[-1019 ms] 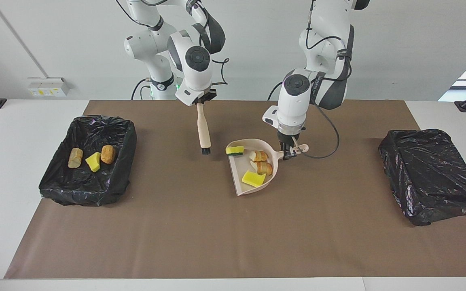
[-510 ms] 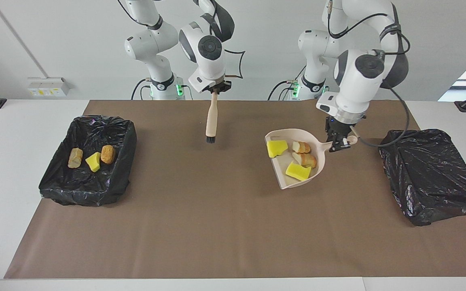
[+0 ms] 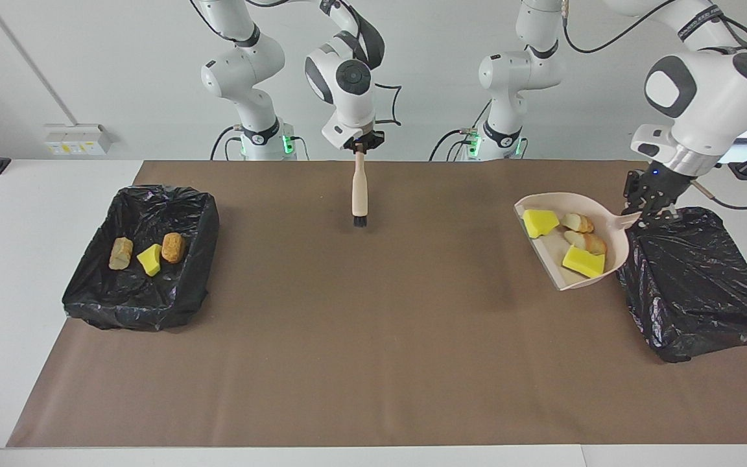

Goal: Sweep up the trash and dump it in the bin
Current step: 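Carry the loaded dustpan toward the bin nearer the left gripper, then tip the dustpan over the bin while the right gripper drops the brush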

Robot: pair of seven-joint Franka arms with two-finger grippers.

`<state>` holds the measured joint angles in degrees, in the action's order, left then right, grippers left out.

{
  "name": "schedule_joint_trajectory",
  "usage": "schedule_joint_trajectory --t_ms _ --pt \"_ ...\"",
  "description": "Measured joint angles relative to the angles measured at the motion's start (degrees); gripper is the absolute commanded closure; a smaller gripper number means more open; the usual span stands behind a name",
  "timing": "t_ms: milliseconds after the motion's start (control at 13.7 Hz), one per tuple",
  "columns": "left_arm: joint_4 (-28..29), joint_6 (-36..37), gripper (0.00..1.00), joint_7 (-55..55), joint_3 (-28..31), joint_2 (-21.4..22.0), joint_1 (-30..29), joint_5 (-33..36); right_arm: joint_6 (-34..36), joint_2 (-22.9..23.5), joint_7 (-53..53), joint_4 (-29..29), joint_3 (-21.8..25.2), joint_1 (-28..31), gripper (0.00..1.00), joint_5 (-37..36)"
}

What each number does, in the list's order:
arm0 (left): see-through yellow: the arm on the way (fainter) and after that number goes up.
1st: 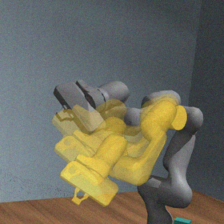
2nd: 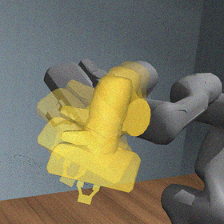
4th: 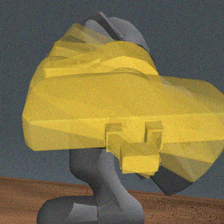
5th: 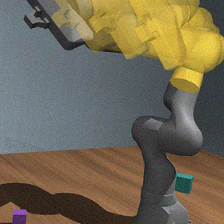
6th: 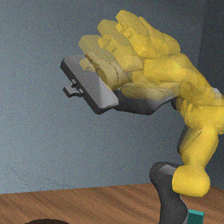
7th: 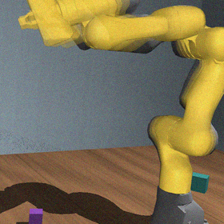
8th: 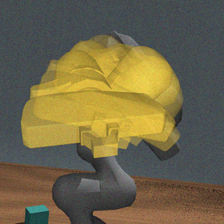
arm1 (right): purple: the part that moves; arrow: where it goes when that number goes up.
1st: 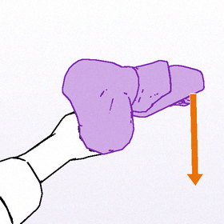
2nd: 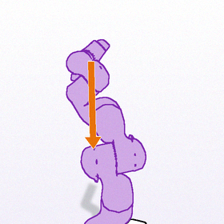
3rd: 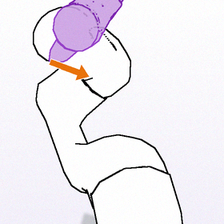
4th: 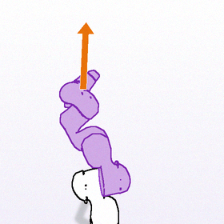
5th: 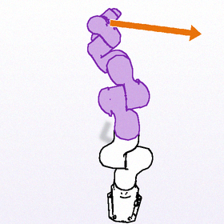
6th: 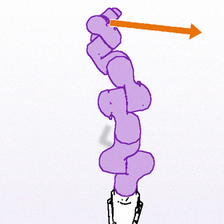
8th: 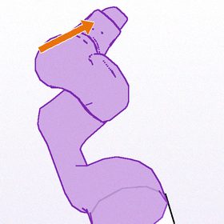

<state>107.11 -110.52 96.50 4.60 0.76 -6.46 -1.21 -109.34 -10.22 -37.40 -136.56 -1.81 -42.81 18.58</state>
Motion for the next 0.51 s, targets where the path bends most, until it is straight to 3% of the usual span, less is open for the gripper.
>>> schedule_joint_trajectory --t_ms 218,510 --pt "-5.1 -0.1 1.0 8.2 0.2 -2.9 -8.4 0.7 -3.3 1.5 0.0 -1.1 0.1 -0.3 1.0 2.1" --pt "-13.5 -1.6 1.0 15.4 0.3 -9.4 -17.3 6.5 -6.2 4.3 0.0 -1.3 0.0 -3.1 1.0 2.6"
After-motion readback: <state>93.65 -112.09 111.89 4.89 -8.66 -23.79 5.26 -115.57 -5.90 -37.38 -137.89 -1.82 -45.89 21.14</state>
